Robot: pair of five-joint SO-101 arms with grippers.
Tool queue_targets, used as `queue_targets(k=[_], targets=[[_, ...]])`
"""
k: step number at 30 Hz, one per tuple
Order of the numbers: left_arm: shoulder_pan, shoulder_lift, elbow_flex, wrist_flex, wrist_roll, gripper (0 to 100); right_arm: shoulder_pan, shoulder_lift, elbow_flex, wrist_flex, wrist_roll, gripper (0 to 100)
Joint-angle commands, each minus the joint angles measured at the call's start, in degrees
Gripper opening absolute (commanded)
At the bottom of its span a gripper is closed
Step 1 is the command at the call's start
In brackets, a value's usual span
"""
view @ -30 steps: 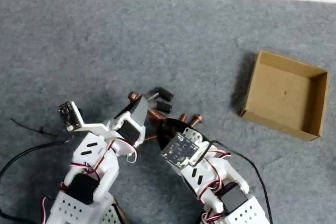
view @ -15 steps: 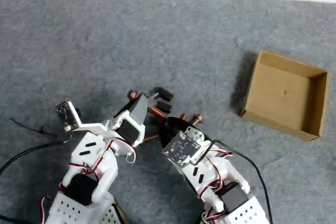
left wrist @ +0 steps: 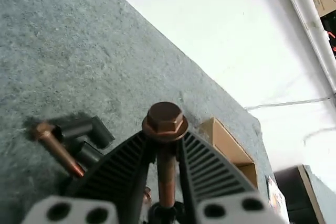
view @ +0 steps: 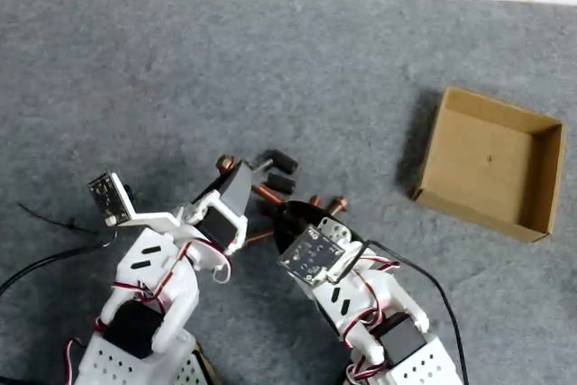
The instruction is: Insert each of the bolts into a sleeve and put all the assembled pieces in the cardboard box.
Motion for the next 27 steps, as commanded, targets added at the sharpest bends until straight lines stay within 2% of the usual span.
queue_targets(k=[1,3,10,18,24,27], targets=[[4.79,-0.84,-2.15,1.76,-0.53,0,1.01,-1.01,5.32,-1.98,0.53,0.4],[6.55,-0.84,-2.15,2.29,-1.76,0,1.1,-0.92,5.32,-1.98,1.32,0.4],[6.46,-0.84,-1.45,2.29,-2.02,0,1.71,-0.92,5.32,-1.98,2.9,0.4],[3.82,-0.84,2.51,2.2,-2.11,0,1.71,-0.92,5.32,-1.71,2.81,0.4],[7.43,-0.84,4.35,2.11,-5.01,0,1.54,-1.01,5.32,-1.71,2.81,0.4],[7.43,-0.84,3.82,2.11,-5.01,0,1.45,-1.1,5.32,-1.98,-0.88,0.4]])
